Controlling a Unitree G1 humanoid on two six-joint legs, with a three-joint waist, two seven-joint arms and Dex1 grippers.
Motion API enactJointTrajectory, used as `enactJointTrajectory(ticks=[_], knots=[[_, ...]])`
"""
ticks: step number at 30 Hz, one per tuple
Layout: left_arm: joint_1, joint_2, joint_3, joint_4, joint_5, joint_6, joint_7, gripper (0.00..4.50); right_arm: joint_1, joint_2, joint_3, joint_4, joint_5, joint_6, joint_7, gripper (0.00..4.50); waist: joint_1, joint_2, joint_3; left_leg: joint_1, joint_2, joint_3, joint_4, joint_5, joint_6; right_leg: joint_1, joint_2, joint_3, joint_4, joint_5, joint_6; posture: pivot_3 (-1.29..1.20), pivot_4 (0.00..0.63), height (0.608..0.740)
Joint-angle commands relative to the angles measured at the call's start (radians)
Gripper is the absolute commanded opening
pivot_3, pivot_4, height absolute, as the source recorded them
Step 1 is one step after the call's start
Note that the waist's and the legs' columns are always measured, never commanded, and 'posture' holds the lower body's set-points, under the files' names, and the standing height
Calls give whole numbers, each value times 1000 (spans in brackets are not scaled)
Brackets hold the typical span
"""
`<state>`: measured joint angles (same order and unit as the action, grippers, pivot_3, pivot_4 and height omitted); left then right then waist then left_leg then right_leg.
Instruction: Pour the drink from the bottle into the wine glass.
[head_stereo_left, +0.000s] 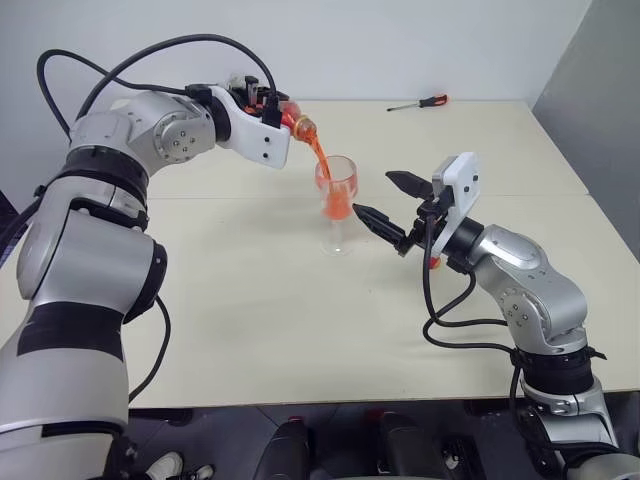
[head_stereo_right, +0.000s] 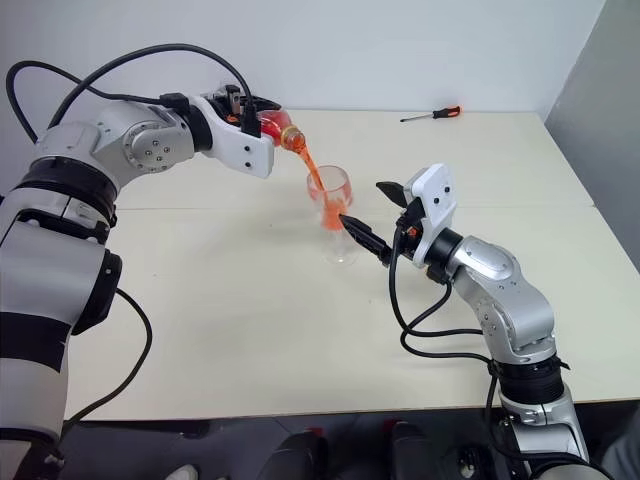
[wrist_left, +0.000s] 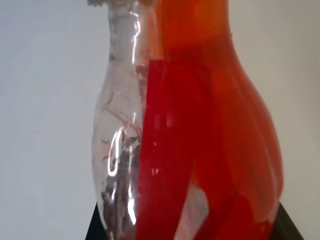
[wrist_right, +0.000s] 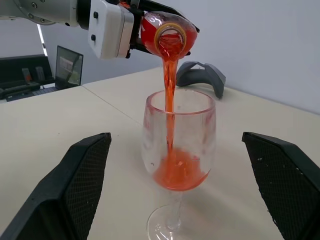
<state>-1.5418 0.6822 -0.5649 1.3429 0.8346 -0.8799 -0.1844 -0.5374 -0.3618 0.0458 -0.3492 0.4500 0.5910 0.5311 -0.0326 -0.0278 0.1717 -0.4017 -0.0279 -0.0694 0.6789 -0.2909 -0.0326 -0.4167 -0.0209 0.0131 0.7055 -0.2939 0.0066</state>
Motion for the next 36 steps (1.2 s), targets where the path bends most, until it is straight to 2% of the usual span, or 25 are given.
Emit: enactJointTrajectory(ticks=[1, 36], knots=[[-62, 18, -1, -9, 3, 4, 34, 1240, -14, 1, 0, -31, -6, -29, 6, 4500, 0, 0, 0, 0, 0, 0, 0, 0, 0, 0, 0, 0, 0, 0, 0, 0, 150, 740], [-82, -7, -23, 3, 21, 23, 32, 1240, -8, -5, -8, -25, -6, -28, -8, 4500, 0, 0, 0, -1, 0, 4, 1, 0, 0, -4, -1, 2, 6, 0, 1, 0, 150, 740]])
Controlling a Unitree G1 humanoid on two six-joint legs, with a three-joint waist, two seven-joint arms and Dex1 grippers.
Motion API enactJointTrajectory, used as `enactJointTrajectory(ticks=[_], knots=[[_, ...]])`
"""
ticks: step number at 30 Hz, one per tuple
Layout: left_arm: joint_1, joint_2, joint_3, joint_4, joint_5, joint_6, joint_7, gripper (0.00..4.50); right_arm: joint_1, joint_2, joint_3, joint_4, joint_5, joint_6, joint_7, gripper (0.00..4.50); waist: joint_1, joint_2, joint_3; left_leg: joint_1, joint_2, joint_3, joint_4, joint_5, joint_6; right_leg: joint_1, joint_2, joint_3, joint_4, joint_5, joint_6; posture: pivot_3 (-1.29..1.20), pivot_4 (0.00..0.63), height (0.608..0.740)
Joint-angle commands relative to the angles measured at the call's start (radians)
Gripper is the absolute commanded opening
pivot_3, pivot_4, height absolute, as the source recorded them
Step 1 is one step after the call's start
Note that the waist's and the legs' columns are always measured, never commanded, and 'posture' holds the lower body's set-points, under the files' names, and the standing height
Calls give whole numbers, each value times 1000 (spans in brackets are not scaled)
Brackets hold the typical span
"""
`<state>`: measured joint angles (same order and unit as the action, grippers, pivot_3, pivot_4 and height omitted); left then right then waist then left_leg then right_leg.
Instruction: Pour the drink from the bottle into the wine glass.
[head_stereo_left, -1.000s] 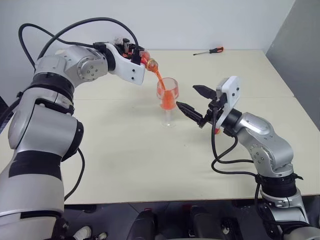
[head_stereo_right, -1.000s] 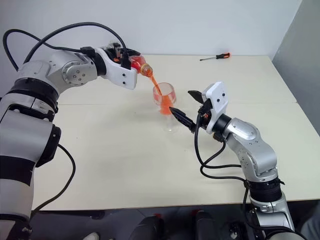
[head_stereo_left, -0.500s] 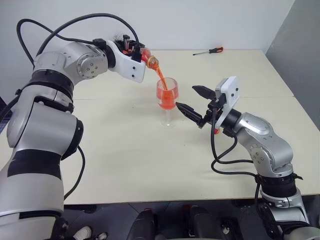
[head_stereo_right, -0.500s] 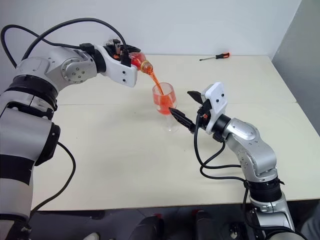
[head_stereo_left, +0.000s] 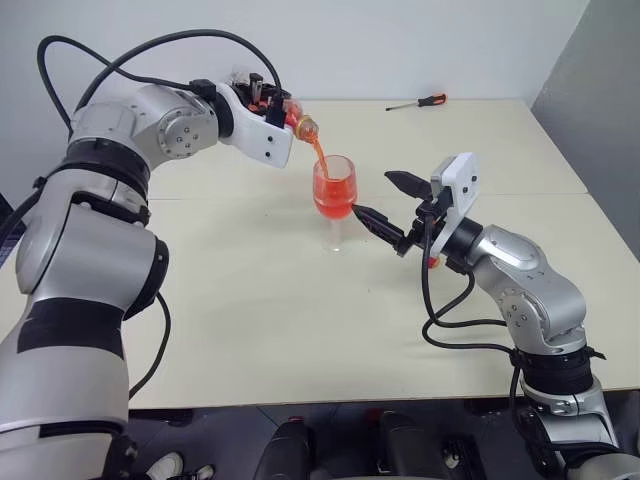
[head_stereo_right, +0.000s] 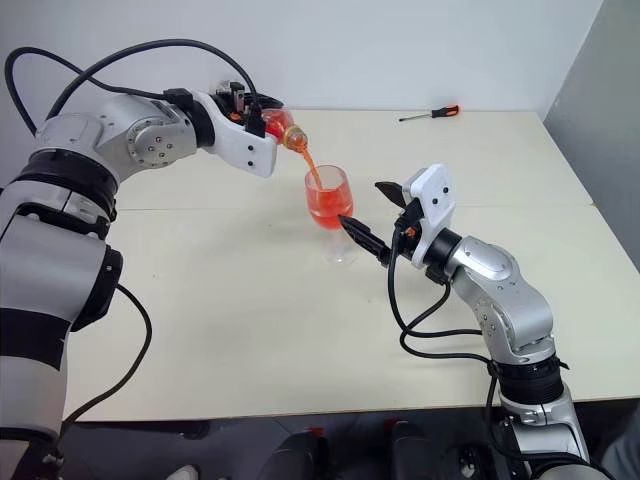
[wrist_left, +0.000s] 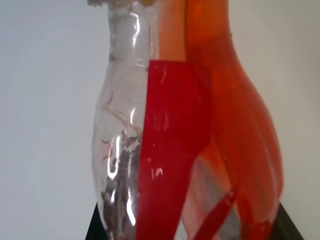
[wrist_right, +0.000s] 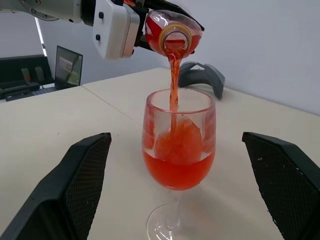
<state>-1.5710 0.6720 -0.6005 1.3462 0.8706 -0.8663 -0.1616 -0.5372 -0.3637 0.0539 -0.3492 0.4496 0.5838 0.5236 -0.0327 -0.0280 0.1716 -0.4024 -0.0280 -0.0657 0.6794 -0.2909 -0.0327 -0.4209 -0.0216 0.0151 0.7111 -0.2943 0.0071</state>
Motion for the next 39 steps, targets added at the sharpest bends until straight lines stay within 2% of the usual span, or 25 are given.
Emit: enactJointTrajectory(ticks=[1, 13, 28, 34, 39], knots=[[-52, 2, 14, 0, -18, 11, 5, 1240, -9, -2, -15, -25, -6, -21, -2, 4500, 0, 0, 0, 0, 0, 0, 0, 0, 0, 0, 0, 0, 0, 0, 0, 0, 150, 740], [-8, -27, 115, 3, -153, 21, -136, 1240, 0, -4, -16, -36, -6, -14, -10, 4500, 0, 0, 0, 0, 0, 0, 0, 0, 0, 0, 0, 0, 0, 0, 0, 0, 150, 740], [84, -86, 439, -33, -541, 169, -488, 1240, 1, -11, -8, -40, -15, -9, -8, 4500, -5, 0, 0, 0, 0, 0, 1, 0, 0, 0, 0, 0, 1, 0, 0, 0, 150, 740], [249, -101, 635, -118, -760, 372, -492, 1240, 83, -61, 5, -160, -7, 29, 11, 4500, -9, 0, -1, 0, 1, 0, 2, 0, 0, 0, 0, 0, 2, 0, 0, 0, 150, 740], [482, -122, 715, -347, -852, 522, -409, 1240, 197, -110, 33, -268, -11, 31, 22, 4500, -12, -1, -2, 0, 1, -1, 2, 0, 0, 0, 0, 2, 3, 0, 0, 0, 150, 740]])
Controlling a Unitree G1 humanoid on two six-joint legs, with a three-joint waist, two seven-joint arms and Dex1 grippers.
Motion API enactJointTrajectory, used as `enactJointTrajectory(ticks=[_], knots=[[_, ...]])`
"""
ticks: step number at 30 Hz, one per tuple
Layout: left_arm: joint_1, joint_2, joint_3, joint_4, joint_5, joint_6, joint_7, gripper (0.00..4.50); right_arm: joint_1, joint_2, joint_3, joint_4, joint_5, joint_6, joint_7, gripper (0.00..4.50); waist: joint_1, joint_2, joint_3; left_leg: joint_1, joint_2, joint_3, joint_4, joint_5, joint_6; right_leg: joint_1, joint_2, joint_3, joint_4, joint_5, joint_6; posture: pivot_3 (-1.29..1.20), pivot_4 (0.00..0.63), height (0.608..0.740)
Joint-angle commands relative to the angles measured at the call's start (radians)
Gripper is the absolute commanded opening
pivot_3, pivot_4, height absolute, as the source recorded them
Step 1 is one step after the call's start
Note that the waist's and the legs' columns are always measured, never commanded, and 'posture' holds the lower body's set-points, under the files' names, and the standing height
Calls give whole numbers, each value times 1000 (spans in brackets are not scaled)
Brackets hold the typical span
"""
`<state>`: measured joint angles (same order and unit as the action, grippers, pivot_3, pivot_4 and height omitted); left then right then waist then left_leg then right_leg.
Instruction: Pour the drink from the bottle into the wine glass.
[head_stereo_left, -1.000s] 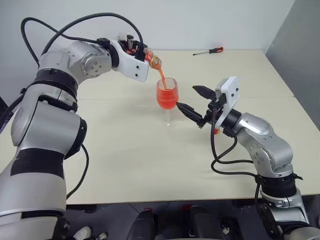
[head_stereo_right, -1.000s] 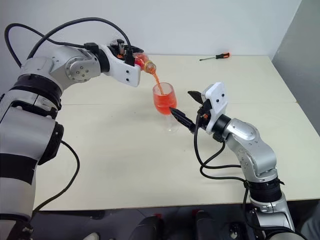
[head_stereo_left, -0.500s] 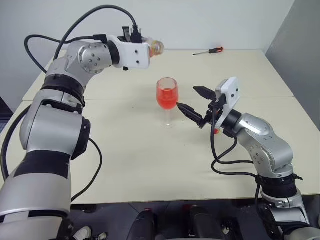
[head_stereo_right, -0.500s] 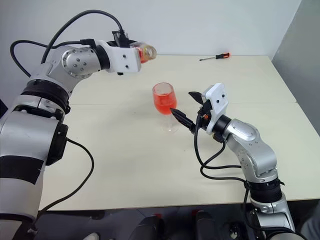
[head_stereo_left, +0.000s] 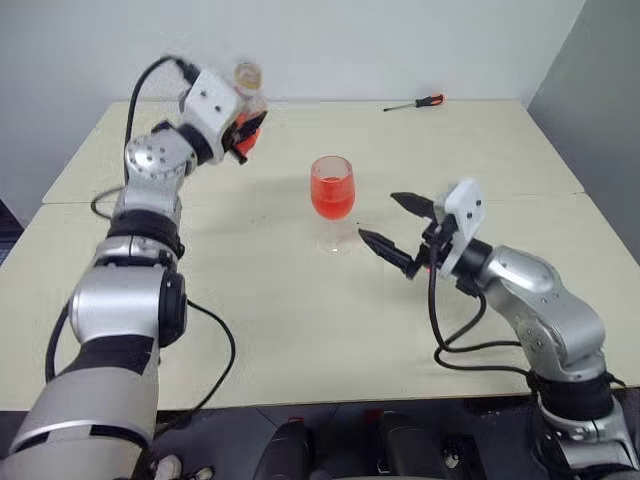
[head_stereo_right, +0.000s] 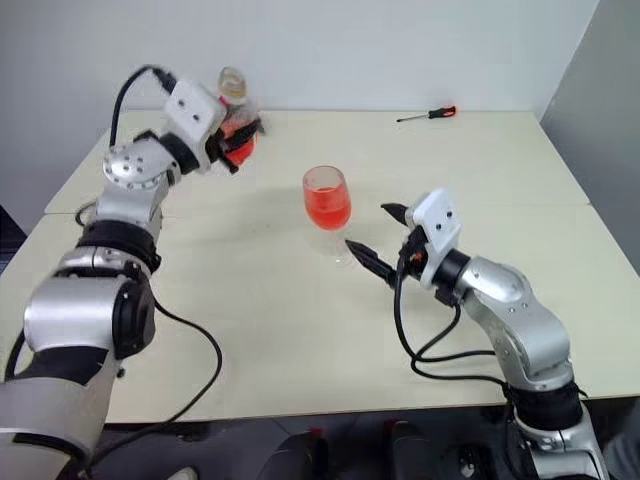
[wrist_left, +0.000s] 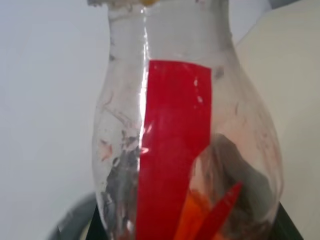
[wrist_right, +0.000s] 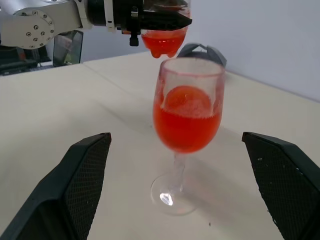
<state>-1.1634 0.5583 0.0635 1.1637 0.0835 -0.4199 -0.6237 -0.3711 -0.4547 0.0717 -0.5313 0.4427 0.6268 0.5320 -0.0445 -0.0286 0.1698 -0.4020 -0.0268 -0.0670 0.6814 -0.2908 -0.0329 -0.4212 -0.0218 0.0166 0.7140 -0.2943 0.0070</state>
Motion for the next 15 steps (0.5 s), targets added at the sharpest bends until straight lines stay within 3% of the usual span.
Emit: enactJointTrajectory(ticks=[1, 8, 15], knots=[[132, -14, 71, -233, -84, 123, 79, 1240, 59, -26, 25, -105, -8, -17, 16, 4500, 0, -1, 0, 0, 0, -1, 0, 0, 0, 0, 0, 0, 0, 0, 0, 0, 150, 740], [424, -102, 202, -619, -240, 441, 246, 1240, 164, -44, 32, -135, -11, -70, 40, 4500, 8, -4, -2, 0, 0, -3, 1, 0, 0, 1, 0, 0, 0, 0, 0, 0, 150, 740], [541, -178, 243, -685, -301, 482, 305, 1240, 174, -22, 38, -95, -44, -111, 24, 4500, 15, -7, -4, 0, 0, -3, 1, 0, 0, 2, 0, 0, -1, 0, 0, 0, 150, 740]])
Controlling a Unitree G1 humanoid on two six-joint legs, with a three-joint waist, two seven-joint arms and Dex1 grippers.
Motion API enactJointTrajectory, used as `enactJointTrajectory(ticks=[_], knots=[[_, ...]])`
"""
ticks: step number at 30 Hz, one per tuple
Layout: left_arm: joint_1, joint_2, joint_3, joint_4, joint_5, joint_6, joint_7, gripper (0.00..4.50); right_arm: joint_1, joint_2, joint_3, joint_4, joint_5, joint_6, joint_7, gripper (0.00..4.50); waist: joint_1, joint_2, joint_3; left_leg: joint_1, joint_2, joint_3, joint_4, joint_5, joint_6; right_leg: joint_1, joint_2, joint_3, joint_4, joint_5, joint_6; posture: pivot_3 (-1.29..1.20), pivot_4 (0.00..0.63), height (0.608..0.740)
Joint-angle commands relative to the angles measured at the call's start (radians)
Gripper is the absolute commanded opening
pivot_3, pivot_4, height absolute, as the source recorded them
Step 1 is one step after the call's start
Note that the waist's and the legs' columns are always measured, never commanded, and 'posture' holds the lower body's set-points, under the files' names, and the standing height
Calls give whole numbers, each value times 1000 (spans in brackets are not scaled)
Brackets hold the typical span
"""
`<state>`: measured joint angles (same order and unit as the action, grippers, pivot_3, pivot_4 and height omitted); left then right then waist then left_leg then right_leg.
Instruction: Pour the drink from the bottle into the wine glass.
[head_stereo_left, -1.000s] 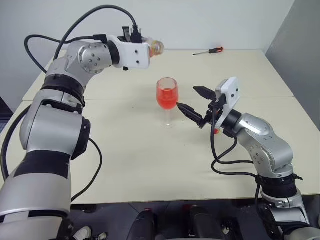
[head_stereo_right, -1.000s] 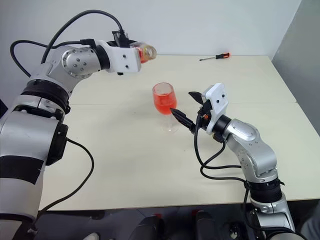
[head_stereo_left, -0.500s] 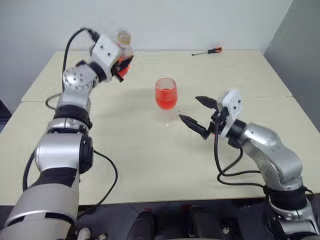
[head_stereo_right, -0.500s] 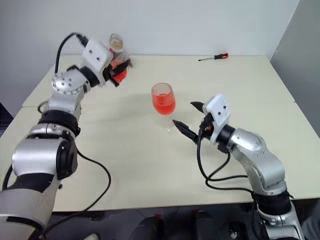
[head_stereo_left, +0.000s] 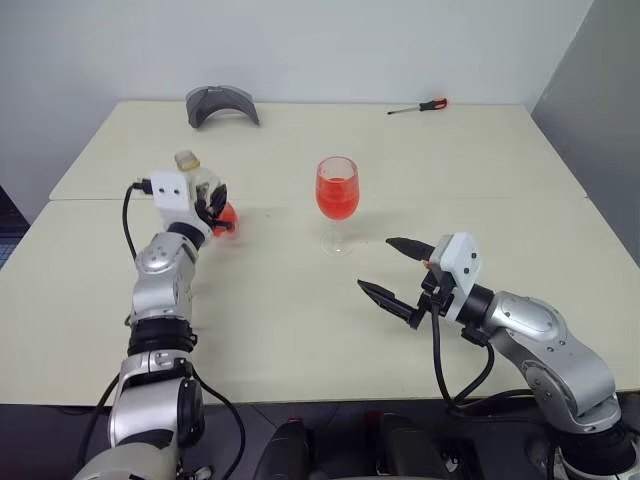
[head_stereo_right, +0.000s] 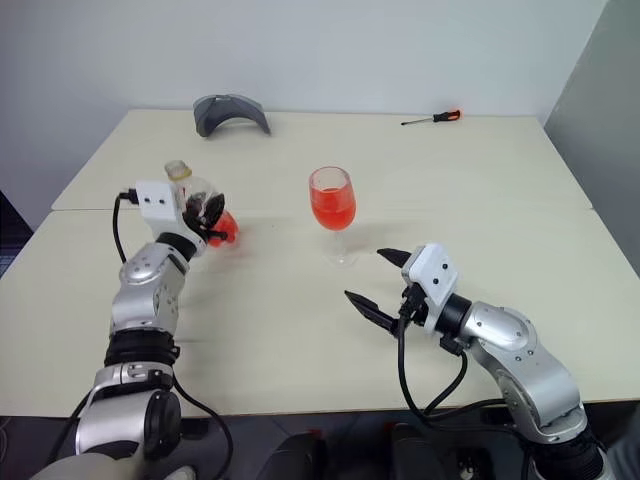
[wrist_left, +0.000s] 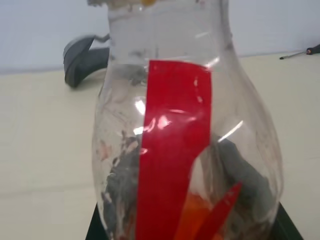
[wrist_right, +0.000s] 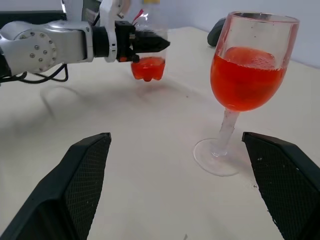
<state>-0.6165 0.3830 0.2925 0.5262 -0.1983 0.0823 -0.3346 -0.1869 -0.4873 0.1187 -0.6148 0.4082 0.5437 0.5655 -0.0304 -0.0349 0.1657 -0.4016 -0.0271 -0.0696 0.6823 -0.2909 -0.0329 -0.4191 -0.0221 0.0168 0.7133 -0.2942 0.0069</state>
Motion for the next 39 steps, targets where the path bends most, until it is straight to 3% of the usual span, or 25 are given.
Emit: enactJointTrajectory(ticks=[1, 9, 19, 33, 39], knots=[[-3, -6, 11, -43, -17, -26, 19, 1240, -13, 13, -10, -9, -12, -28, -13, 4500, 2, -1, -1, 0, 0, 0, 0, 0, 0, 0, 0, 0, 0, 0, 0, 0, 150, 740], [13, -31, -12, -14, 4, -68, 28, 1240, -36, 30, -22, -3, -13, -10, -33, 4500, 1, -1, -1, 0, 0, 0, 0, 0, 0, 0, 0, 0, 0, 0, 0, 0, 150, 740], [52, -34, -30, -89, -2, -34, 45, 4421, -72, 19, -23, 53, -44, -34, -22, 4500, 1, -1, -1, 1, 0, 0, 0, 0, 0, 1, 0, 0, 0, 0, 0, 0, 150, 740], [285, -28, -36, -532, -60, 239, 52, 4465, -61, 4, -52, 59, -41, -36, -1, 4500, 1, -1, -1, 1, 0, 0, -1, 0, 0, 2, 0, 0, -1, 0, 0, 0, 150, 740], [472, -44, -52, -838, -88, 442, 111, 4465, 76, -46, -125, -26, -27, -8, -11, 4500, 3, -1, -1, 4, 1, -1, -2, -2, 4, 6, 0, 0, -5, 0, 0, 0, 150, 740]])
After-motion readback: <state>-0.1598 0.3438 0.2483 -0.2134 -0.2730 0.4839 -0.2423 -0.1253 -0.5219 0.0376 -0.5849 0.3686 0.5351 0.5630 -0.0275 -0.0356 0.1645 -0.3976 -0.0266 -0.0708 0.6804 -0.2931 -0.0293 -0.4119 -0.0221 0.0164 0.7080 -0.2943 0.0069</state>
